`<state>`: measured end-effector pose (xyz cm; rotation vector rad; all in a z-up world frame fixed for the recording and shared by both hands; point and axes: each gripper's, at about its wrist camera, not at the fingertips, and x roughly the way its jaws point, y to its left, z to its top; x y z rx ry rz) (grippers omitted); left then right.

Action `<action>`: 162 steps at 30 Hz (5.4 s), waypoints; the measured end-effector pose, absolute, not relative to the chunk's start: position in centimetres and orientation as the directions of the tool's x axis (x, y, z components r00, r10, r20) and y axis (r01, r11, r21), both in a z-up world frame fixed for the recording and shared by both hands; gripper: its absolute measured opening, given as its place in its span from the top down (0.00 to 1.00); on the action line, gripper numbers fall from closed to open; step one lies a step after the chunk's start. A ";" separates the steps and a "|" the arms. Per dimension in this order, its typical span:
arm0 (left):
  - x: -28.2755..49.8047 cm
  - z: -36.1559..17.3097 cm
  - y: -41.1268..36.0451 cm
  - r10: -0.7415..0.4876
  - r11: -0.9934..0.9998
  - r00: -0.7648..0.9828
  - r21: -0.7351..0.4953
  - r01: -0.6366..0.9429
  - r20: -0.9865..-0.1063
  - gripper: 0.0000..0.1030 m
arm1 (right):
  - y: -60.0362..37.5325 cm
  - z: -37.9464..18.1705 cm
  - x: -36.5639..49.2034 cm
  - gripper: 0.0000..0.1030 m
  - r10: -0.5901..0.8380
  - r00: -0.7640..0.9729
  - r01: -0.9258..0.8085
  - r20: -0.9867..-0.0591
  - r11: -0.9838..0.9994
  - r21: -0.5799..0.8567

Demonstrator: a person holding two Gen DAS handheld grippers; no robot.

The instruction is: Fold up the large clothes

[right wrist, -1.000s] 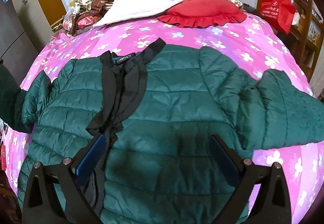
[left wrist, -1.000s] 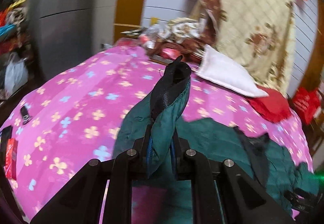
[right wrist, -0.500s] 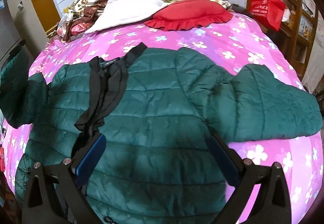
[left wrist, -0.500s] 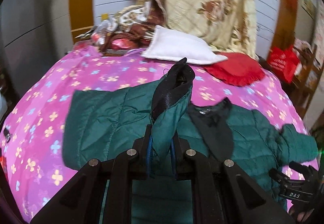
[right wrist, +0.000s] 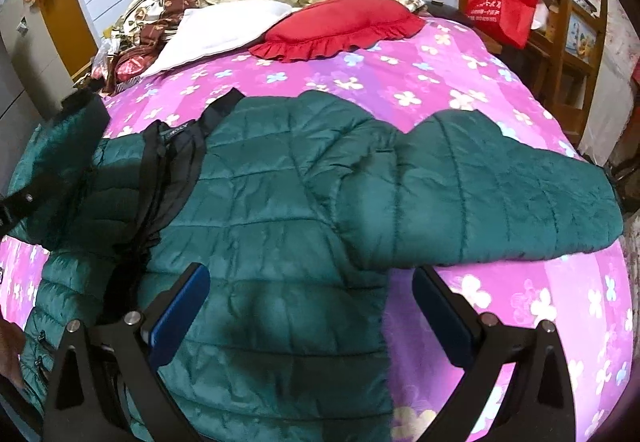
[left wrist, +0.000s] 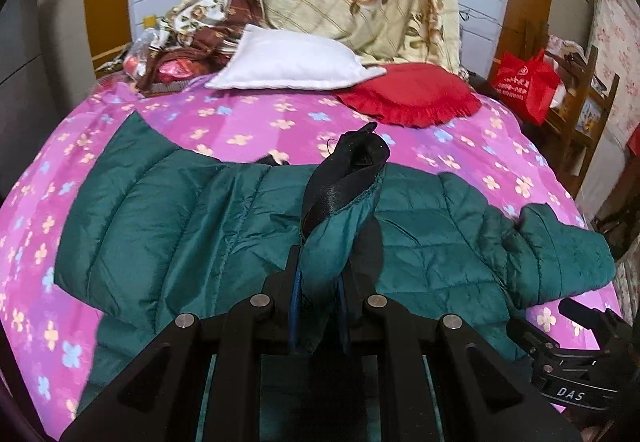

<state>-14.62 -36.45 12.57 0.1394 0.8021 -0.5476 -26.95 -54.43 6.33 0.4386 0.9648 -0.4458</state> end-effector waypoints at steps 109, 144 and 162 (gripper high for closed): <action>-3.7 4.9 -24.0 -0.167 0.977 0.607 -0.049 0.205 -0.777 0.72 | -45.9 2.3 -10.8 0.44 -0.014 0.580 0.258 -0.814 0.952 0.167; -5.9 6.6 -24.8 -0.179 0.974 0.670 -0.036 0.222 -0.720 0.59 | -53.6 3.7 -18.9 0.43 -0.123 0.551 0.405 -0.826 0.904 0.136; -7.0 4.8 -30.7 -0.192 0.953 0.595 -0.003 0.303 -0.780 0.59 | -53.2 1.4 -18.4 0.42 -0.167 0.487 0.416 -0.857 0.908 0.059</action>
